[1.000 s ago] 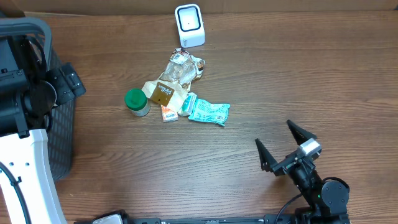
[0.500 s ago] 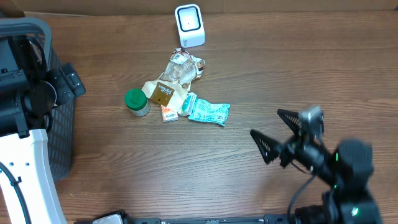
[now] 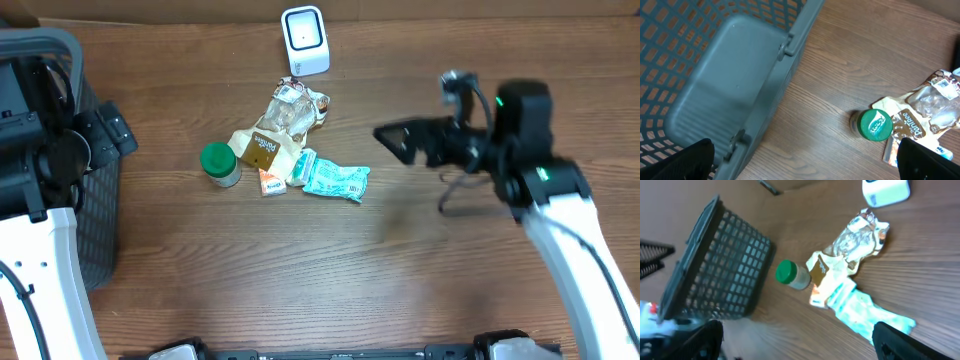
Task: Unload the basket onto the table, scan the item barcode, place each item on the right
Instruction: 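Reach the right gripper toward the clear Pantree bread bag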
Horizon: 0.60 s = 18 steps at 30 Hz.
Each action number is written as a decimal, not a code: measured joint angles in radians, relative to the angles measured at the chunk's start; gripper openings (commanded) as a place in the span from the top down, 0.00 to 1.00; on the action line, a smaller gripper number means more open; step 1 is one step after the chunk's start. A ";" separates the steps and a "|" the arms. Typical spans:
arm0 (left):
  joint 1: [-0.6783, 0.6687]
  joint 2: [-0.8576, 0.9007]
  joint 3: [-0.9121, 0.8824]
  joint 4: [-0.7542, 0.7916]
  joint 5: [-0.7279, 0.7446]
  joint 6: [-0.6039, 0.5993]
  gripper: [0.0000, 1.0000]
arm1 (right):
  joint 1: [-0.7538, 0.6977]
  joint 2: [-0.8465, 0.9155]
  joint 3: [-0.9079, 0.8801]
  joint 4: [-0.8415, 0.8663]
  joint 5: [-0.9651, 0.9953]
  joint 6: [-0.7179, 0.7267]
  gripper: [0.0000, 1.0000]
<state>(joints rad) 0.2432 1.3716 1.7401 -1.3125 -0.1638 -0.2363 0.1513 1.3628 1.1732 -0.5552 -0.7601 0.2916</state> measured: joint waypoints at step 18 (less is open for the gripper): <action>0.000 0.000 0.000 -0.001 0.000 0.000 0.00 | 0.230 0.664 0.375 0.081 0.240 0.262 0.15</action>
<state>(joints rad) 0.2432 1.3716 1.7401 -1.3132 -0.1635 -0.2363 0.3809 2.0270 1.5482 -0.4740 -0.5205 0.5533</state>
